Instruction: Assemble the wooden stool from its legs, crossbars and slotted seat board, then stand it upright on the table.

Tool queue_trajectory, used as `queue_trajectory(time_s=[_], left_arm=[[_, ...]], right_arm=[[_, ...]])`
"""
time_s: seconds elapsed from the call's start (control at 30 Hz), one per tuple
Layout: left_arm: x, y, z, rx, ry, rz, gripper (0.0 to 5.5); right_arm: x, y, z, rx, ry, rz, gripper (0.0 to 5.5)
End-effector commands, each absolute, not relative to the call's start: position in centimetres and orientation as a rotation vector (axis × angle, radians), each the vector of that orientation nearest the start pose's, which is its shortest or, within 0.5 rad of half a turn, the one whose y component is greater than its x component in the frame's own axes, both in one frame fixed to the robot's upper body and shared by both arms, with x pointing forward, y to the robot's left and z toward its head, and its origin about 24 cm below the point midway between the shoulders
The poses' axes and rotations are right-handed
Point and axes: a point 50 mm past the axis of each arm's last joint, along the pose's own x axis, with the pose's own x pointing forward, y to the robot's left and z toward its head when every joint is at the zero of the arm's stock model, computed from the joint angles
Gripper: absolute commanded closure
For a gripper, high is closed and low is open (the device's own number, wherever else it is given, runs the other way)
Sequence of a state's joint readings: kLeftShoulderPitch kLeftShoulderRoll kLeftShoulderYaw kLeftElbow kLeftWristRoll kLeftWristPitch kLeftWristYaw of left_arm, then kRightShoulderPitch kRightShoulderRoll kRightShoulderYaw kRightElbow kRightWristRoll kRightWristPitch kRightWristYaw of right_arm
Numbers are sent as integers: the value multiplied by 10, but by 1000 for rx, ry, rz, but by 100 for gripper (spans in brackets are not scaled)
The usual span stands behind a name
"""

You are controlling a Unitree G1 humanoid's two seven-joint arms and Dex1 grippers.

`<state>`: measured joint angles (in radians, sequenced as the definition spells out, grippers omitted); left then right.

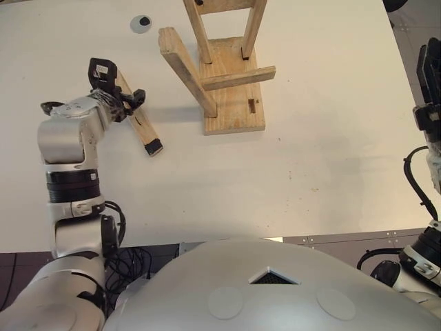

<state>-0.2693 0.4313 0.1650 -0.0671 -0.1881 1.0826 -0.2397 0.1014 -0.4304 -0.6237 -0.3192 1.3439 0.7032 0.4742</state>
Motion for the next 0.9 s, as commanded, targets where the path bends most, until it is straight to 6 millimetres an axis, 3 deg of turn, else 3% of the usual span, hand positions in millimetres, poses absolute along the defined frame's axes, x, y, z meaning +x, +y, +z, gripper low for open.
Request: queue_trajectory(time_s=[0.03, 0.3, 0.43, 0.53, 0.73, 0.83, 0.9], left_arm=[[261, 251, 62, 34, 772, 99, 210], [244, 262, 41, -32, 927, 211, 210], [237, 271, 24, -82, 1026, 236, 256], [242, 276, 22, -71, 998, 225, 286], [287, 280, 60, 9, 684, 219, 348], [331, 278, 114, 181, 334, 196, 349], [353, 273, 151, 205, 133, 171, 349]], right_arm=[[196, -267, 138, 775, -124, 504, 183], [195, -264, 134, 781, -123, 496, 183], [198, -262, 134, 781, -124, 501, 183], [198, -262, 134, 778, -127, 501, 183], [208, -265, 140, 766, -130, 516, 183], [215, -265, 148, 747, -136, 529, 183], [223, -258, 156, 713, -127, 557, 183]])
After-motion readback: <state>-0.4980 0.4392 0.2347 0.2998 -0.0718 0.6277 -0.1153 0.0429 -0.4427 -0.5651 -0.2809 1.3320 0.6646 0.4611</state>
